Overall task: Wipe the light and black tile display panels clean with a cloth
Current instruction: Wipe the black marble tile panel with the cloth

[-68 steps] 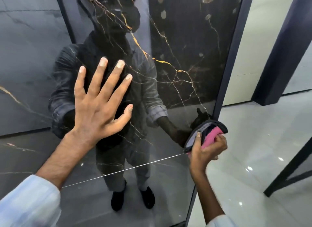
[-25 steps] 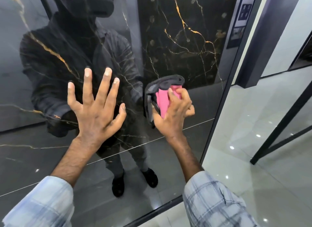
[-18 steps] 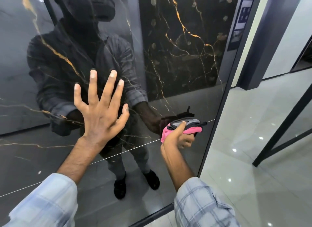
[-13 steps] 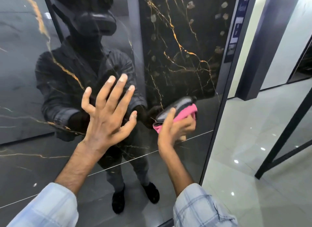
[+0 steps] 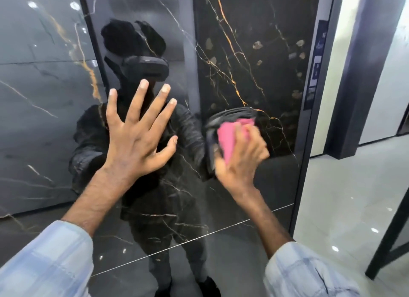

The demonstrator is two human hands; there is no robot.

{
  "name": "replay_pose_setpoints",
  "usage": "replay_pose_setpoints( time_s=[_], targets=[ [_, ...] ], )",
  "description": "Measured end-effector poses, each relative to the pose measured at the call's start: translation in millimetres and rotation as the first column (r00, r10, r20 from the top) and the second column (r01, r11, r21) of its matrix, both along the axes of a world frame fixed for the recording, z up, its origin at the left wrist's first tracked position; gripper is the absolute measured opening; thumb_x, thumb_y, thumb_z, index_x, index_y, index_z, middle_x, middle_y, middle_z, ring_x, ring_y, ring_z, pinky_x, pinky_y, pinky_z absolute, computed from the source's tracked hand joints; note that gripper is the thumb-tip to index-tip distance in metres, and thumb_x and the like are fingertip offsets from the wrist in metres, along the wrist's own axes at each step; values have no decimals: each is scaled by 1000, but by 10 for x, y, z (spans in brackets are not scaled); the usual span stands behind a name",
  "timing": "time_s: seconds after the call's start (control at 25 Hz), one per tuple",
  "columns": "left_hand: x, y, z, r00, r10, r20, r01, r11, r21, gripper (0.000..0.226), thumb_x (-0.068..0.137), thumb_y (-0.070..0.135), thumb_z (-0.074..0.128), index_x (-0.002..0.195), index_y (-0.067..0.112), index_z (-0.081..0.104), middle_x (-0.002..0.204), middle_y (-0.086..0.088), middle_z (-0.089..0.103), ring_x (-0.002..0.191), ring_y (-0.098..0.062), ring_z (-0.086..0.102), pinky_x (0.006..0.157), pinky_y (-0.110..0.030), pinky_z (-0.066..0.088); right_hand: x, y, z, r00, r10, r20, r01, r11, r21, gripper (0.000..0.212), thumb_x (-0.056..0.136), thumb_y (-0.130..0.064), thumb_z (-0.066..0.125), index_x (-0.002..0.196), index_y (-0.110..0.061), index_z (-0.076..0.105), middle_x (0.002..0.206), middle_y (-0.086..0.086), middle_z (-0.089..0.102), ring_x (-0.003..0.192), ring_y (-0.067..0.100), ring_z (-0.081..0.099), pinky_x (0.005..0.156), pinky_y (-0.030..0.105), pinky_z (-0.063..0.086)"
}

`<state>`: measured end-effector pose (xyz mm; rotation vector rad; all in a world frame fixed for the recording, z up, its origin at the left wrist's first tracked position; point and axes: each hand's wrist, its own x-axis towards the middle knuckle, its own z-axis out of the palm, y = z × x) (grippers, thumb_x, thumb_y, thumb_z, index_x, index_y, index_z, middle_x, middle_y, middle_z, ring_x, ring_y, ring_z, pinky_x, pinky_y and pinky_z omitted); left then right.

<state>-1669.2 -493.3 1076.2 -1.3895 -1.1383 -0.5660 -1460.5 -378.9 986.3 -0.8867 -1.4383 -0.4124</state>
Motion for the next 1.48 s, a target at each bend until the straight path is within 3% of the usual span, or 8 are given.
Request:
replay_pose_setpoints(
  time_s=[0.12, 0.32, 0.48, 0.68, 0.88, 1.08, 1.28, 1.48],
  targets=[
    [10, -29, 7, 1000, -11, 3, 11, 1000, -3, 70, 94, 45, 59, 155, 13, 48, 170, -7, 31, 158, -37, 24, 119, -75, 14, 430, 208, 220, 880, 81, 467, -185, 966, 181, 79, 67, -55, 62, 140, -28, 47, 142, 2, 41, 122, 29, 44, 88, 52, 34],
    [250, -97, 79, 969, -146, 197, 154, 988, -26, 68, 92, 44, 59, 153, 13, 51, 170, -13, 27, 159, -34, 20, 123, -68, 5, 279, 166, 623, 924, -30, -382, -39, 984, -173, 71, 79, -49, 64, 143, -20, 53, 143, 8, 48, 120, 29, 42, 94, 51, 36],
    [202, -94, 655, 990, -92, 111, 89, 996, 31, 72, 92, 47, 58, 156, 15, 46, 171, -10, 24, 160, -30, 18, 121, -69, 7, 466, 286, 709, 897, -9, 441, -118, 958, 261, 82, 68, -51, 64, 144, -25, 48, 145, 2, 43, 121, 29, 45, 89, 46, 28],
    [-15, -43, 1316, 998, -15, 63, 9, 996, 92, 71, 97, 48, 51, 158, 14, 39, 173, -10, 20, 160, -32, 15, 121, -70, 6, 417, 339, 1473, 898, 41, -437, -100, 989, -113, 70, 74, -48, 66, 140, -24, 58, 144, 2, 50, 123, 30, 44, 97, 47, 34],
    [-70, 70, 1265, 999, 35, 11, -36, 994, 106, 70, 99, 46, 48, 159, 11, 37, 172, -13, 20, 160, -35, 14, 122, -71, 11, 445, 396, 1457, 793, -148, 591, -215, 839, 500, 73, 80, -52, 63, 147, -26, 49, 146, 3, 52, 119, 29, 50, 90, 46, 27],
    [-84, 97, 1268, 1000, 30, -1, -30, 989, 143, 69, 100, 46, 47, 158, 10, 41, 172, -13, 22, 159, -35, 18, 122, -70, 12, 424, 421, 2187, 933, 57, -354, -77, 996, -43, 70, 78, -47, 64, 144, -27, 52, 146, 3, 49, 124, 31, 46, 97, 48, 37],
    [-51, 24, 1309, 1000, -28, -3, 28, 993, 116, 68, 95, 47, 52, 152, 11, 50, 170, -12, 27, 159, -34, 22, 122, -69, 10, 416, 439, 2055, 778, -165, 607, -265, 789, 554, 73, 80, -49, 66, 147, -23, 52, 146, 8, 56, 117, 34, 55, 90, 51, 39],
    [-37, -98, 2035, 999, -53, 2, 51, 974, 219, 62, 96, 50, 51, 149, 17, 51, 172, -10, 23, 160, -30, 17, 121, -66, 7, 341, 405, 2989, 959, 60, -278, -37, 995, 88, 71, 74, -46, 62, 142, -27, 56, 141, 3, 53, 118, 32, 50, 91, 44, 36]
  ],
)
